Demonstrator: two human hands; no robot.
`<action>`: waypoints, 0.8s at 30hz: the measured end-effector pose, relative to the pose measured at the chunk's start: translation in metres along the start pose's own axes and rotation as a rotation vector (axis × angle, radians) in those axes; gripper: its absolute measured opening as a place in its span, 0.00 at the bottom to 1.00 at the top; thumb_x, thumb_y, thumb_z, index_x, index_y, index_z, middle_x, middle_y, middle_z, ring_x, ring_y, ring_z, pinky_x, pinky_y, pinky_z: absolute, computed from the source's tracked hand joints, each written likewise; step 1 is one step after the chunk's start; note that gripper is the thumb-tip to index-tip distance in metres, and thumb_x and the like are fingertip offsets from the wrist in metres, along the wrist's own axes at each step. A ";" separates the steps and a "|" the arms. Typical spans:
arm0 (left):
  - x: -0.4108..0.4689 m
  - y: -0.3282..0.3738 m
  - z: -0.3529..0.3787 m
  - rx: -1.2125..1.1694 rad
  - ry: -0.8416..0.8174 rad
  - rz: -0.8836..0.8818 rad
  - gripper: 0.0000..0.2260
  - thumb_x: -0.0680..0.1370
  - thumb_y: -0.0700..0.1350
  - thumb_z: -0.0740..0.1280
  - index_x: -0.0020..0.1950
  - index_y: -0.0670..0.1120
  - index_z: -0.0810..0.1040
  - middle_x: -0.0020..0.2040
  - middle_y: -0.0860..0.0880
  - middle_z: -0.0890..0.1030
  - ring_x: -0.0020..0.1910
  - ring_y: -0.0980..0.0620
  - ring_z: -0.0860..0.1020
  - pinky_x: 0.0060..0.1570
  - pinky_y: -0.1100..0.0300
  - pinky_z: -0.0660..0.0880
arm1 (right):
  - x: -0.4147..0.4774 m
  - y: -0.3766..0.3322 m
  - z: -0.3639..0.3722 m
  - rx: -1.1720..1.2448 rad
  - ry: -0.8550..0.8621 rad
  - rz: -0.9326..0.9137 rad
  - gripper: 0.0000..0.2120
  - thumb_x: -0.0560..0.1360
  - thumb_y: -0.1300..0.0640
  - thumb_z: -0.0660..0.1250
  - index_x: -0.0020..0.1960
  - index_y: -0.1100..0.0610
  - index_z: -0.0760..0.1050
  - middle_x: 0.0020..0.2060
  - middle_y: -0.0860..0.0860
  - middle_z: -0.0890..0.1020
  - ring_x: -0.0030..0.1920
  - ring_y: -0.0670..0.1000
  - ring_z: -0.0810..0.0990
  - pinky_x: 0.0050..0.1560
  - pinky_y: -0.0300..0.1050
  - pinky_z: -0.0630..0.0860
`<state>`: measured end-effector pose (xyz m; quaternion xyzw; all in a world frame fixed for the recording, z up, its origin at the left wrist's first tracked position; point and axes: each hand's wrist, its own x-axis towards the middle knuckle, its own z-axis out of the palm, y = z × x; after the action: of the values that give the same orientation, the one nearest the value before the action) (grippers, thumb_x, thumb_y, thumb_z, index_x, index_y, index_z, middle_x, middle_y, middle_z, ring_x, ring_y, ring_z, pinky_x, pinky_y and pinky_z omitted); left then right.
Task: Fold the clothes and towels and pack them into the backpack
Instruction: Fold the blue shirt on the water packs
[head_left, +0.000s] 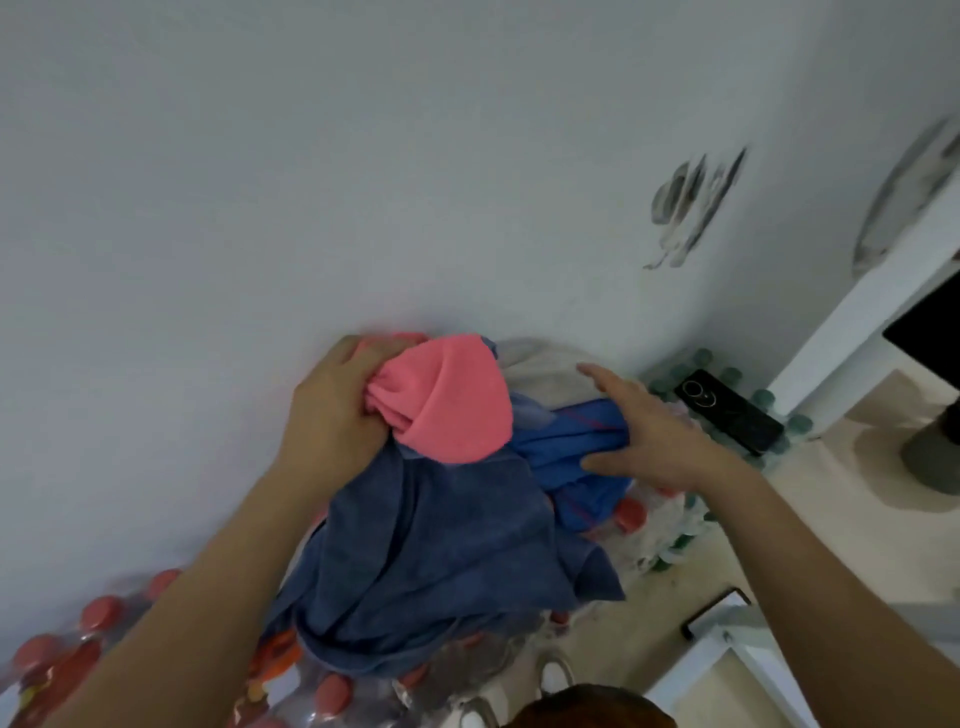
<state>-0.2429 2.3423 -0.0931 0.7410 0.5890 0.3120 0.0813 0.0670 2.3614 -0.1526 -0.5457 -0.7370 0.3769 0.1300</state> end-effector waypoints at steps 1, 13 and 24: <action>0.000 -0.001 -0.001 -0.043 0.014 -0.003 0.28 0.62 0.38 0.62 0.61 0.53 0.77 0.56 0.52 0.78 0.53 0.56 0.76 0.53 0.69 0.69 | -0.003 0.005 0.012 -0.143 -0.024 -0.005 0.45 0.68 0.52 0.75 0.75 0.40 0.51 0.71 0.50 0.61 0.68 0.54 0.63 0.66 0.49 0.65; 0.010 0.038 -0.034 0.434 0.222 0.251 0.26 0.66 0.42 0.65 0.64 0.55 0.71 0.61 0.42 0.74 0.57 0.39 0.72 0.55 0.46 0.68 | 0.000 -0.025 -0.016 -0.148 0.333 -0.088 0.18 0.78 0.60 0.62 0.66 0.50 0.75 0.56 0.52 0.78 0.56 0.53 0.76 0.55 0.45 0.72; 0.004 0.026 0.041 0.590 -0.674 0.067 0.31 0.68 0.55 0.65 0.71 0.51 0.67 0.73 0.49 0.64 0.71 0.45 0.61 0.70 0.41 0.52 | -0.011 -0.133 -0.077 0.040 0.366 -0.320 0.14 0.80 0.57 0.57 0.40 0.64 0.72 0.30 0.53 0.74 0.35 0.56 0.75 0.42 0.59 0.77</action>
<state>-0.1977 2.3489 -0.1113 0.8115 0.5689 -0.1259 0.0436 0.0233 2.3672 -0.0051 -0.4787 -0.7706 0.2607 0.3302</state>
